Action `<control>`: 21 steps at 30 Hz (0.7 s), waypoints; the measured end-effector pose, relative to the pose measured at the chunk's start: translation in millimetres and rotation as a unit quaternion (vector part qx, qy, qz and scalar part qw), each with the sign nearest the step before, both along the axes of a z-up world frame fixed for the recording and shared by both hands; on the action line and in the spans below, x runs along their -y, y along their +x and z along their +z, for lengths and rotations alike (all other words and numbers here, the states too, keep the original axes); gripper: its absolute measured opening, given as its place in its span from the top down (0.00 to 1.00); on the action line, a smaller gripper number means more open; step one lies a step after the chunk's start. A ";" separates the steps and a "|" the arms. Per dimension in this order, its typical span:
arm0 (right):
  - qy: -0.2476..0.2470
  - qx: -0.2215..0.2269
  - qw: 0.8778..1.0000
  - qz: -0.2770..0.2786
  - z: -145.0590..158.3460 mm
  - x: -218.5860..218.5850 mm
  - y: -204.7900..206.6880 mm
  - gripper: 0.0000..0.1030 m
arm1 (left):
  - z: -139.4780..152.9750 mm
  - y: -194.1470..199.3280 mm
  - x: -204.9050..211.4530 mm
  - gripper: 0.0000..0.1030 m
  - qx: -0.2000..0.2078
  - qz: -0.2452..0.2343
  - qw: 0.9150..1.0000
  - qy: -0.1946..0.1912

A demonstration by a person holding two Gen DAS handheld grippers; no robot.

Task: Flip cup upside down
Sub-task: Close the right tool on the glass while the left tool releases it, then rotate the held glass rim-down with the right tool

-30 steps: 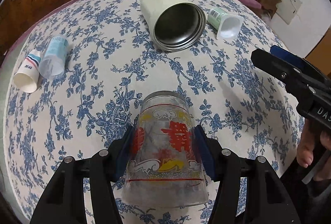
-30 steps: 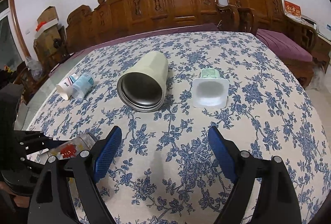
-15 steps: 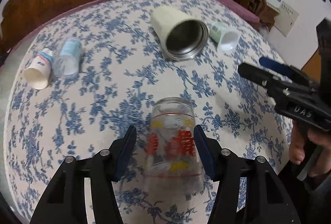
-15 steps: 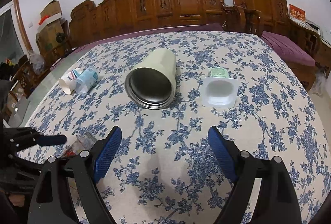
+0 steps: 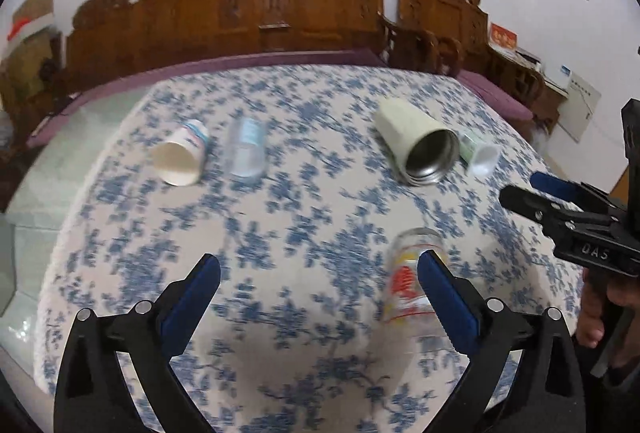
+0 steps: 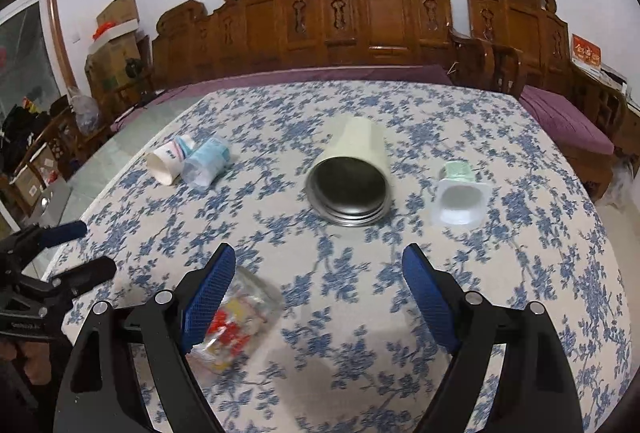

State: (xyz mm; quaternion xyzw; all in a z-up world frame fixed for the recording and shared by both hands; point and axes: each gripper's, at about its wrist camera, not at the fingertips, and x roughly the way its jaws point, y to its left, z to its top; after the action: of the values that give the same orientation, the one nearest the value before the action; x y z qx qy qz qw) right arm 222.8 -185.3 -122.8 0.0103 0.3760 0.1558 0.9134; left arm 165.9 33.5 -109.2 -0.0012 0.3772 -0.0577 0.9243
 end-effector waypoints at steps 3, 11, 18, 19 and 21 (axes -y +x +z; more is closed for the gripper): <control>-0.002 -0.023 1.000 0.008 -3.5 -14.0 -1.4 0.15 | 1.5 -4.1 -15.1 0.08 0.012 0.016 1.000 0.000; 0.023 -0.124 0.992 0.004 -28.4 -47.6 8.5 0.15 | -1.4 -5.2 -41.7 0.08 0.022 0.034 0.999 0.006; 0.041 -0.219 0.975 -0.017 -60.1 -66.1 29.5 0.15 | 4.1 -6.3 -53.0 0.08 0.031 0.035 0.999 -0.007; 0.044 -0.233 0.971 -0.023 -65.1 -67.8 32.5 0.15 | 4.3 -6.1 -53.9 0.08 0.032 0.037 0.999 -0.005; 0.046 -0.251 0.967 -0.027 -70.4 -71.2 37.6 0.16 | 4.7 -7.2 -54.1 0.08 0.035 0.040 0.999 0.003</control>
State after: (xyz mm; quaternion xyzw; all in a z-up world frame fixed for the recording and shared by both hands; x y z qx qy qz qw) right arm 260.4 -114.1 -193.2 0.1010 0.5854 0.1407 0.7921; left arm 158.7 87.6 -104.5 -0.0120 0.3441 -0.0195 0.9387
